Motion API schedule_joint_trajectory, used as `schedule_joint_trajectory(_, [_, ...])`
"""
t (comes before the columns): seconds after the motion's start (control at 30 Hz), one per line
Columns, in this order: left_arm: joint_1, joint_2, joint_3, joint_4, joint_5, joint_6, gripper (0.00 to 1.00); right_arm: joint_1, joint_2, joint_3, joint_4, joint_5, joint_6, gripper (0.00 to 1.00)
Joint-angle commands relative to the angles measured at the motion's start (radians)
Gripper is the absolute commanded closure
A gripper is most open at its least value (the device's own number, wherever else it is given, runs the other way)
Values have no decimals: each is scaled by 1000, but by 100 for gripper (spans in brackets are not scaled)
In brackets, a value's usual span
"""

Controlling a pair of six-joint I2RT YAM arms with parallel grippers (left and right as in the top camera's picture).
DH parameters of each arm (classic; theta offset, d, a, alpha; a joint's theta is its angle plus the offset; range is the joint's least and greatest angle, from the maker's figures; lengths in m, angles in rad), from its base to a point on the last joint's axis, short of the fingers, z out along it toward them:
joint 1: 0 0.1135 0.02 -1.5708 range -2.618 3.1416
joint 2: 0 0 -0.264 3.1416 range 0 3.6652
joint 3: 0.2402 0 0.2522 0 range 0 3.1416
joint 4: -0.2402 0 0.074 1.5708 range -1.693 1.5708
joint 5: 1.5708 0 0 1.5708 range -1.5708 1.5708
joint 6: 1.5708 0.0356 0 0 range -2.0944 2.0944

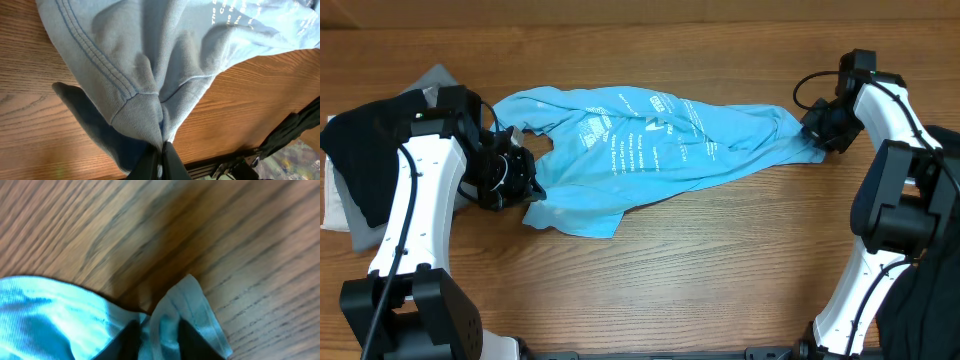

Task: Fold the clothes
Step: 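Grasp the T-shirt's right corner with the right gripper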

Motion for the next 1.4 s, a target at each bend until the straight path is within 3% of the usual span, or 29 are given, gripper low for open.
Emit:
schedule_joint_trajectory(0.0, [1,-21,16,4,19,15,96,8,2,-8,2,-1,0,78])
schedule_joint_trajectory(0.4, [1,-21,16,6,19,15,96,-37,-30,102,-105,2,0,84])
schedule_joint_trajectory(0.53, [1,-21,16,6,19,15,96,-40,-42,105,-108,3,-8,96])
schedule_joint_trajectory(0.63, [1,-21,16,6,19,15,96,-40,-42,104,-116,3,-8,96])
schedule_joint_trajectory(0.67, [1,-21,16,6,19,15,96,-40,-42,104,-116,3,-8,95])
schedule_joint_trajectory(0.77, [1,-21,16,6,19,16,96,-38,-42,103,-126,3,-7,76])
schedule_joint_trajectory(0.83, [1,-21,16,7,19,15,96,-35,-41,99,-126,3,-7,55])
schedule_joint_trajectory(0.87, [1,-21,16,8,19,15,96,-34,-41,97,-124,3,-7,53])
schedule_joint_trajectory(1.13, [1,-21,16,11,19,15,96,-28,-23,61,-90,-1,-4,55])
schedule_joint_trajectory(1.37, [1,-21,16,12,18,15,96,-10,-14,61,-79,-1,-3,66])
